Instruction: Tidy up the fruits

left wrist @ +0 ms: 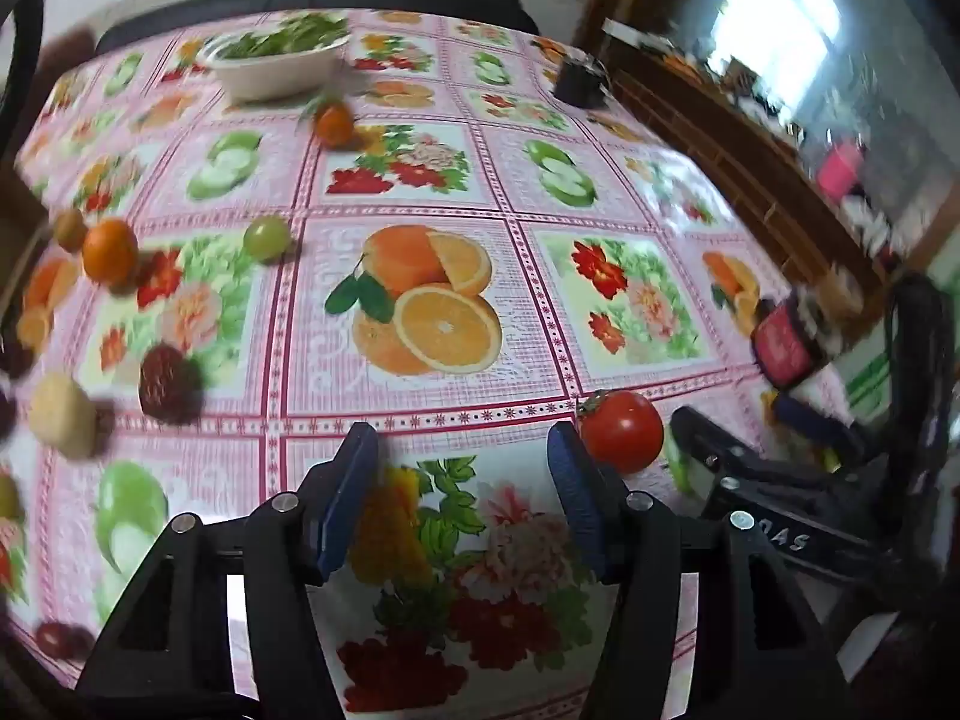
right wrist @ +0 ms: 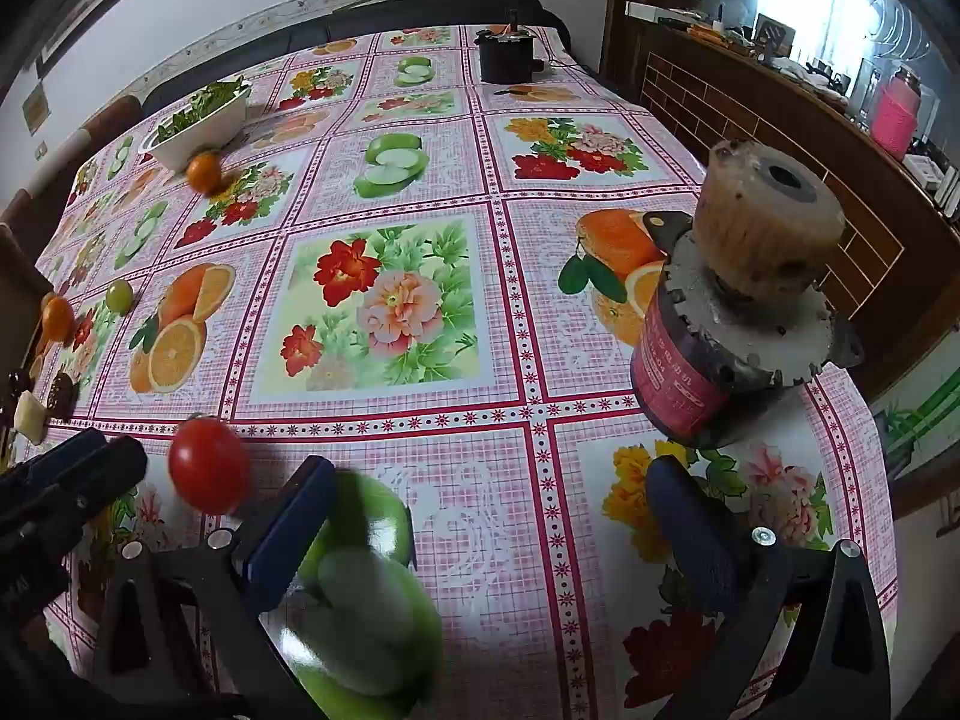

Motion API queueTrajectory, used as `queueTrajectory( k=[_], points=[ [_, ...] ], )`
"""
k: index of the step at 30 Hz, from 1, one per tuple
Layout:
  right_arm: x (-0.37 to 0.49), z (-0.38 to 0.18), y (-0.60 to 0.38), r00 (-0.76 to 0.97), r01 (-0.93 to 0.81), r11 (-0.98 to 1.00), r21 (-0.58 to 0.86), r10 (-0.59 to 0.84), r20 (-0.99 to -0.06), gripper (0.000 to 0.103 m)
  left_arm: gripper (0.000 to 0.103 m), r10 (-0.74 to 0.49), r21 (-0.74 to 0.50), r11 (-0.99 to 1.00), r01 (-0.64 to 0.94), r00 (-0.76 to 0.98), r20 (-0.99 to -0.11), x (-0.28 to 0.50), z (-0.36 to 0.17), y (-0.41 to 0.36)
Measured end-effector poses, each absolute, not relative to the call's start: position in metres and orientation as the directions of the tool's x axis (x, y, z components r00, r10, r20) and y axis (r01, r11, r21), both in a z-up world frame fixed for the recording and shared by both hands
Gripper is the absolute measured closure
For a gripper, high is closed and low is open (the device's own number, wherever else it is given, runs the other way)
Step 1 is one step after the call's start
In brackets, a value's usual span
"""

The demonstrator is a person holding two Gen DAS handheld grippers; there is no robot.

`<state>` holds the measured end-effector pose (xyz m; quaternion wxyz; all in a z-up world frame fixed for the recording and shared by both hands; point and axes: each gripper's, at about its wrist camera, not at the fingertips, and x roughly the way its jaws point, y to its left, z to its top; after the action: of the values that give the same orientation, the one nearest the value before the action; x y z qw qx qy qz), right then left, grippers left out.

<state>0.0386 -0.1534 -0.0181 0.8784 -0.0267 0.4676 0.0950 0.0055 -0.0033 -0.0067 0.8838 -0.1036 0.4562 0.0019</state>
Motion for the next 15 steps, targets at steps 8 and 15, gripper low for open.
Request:
queueTrajectory(
  k=[8,15],
  points=[
    [0.039,-0.018,-0.154,0.543,-0.189,0.981,0.053,0.149,-0.827,0.000,0.046,-0.158,-0.288,0.946,-0.147,0.568,-0.808,-0.028,-0.005,0.046],
    [0.039,-0.018,-0.153,0.542,-0.189,0.981,0.053,0.149,-0.827,0.000,0.045,-0.025,-0.323,0.898,-0.299,0.698,-0.716,-0.134,0.055,0.127]
  ],
)
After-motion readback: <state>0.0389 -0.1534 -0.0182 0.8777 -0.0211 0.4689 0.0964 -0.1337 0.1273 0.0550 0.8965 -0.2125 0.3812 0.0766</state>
